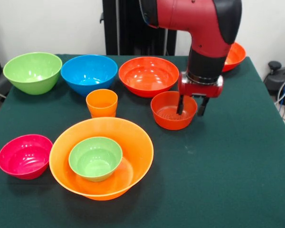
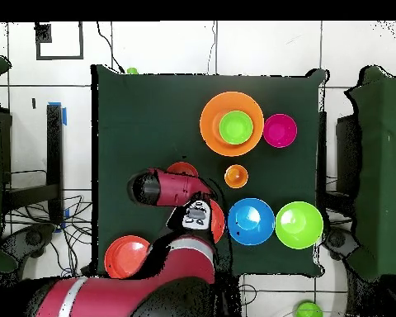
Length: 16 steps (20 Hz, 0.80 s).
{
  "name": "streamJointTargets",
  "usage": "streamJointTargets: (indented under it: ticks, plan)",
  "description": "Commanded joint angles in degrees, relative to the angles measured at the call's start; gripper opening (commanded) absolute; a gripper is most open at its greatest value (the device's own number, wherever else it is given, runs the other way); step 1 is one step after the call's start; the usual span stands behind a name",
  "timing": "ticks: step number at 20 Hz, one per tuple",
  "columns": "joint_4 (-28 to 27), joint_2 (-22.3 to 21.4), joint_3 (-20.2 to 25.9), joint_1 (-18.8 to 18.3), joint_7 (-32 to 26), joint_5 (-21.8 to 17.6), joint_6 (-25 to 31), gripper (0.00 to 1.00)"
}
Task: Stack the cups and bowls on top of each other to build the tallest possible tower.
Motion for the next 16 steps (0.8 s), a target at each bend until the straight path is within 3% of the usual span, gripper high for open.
streamJointTargets:
  ticks: [1, 6, 7, 16]
  plan:
    - [-9.61, 8.76, -5.52, 3.67, 9.51, -0.16, 3.08, 1.00]
    - [-11.99, 12.73, -2.99, 1.76, 9.30, 1.46, -0.71, 1.00]
    - [-12.33, 13.05, -3.28, 1.87, 9.50, 1.34, -0.63, 0.00]
    - [-11.04, 9.77, -1.41, 0.21, 7.71, 0.27, 1.01, 0.00]
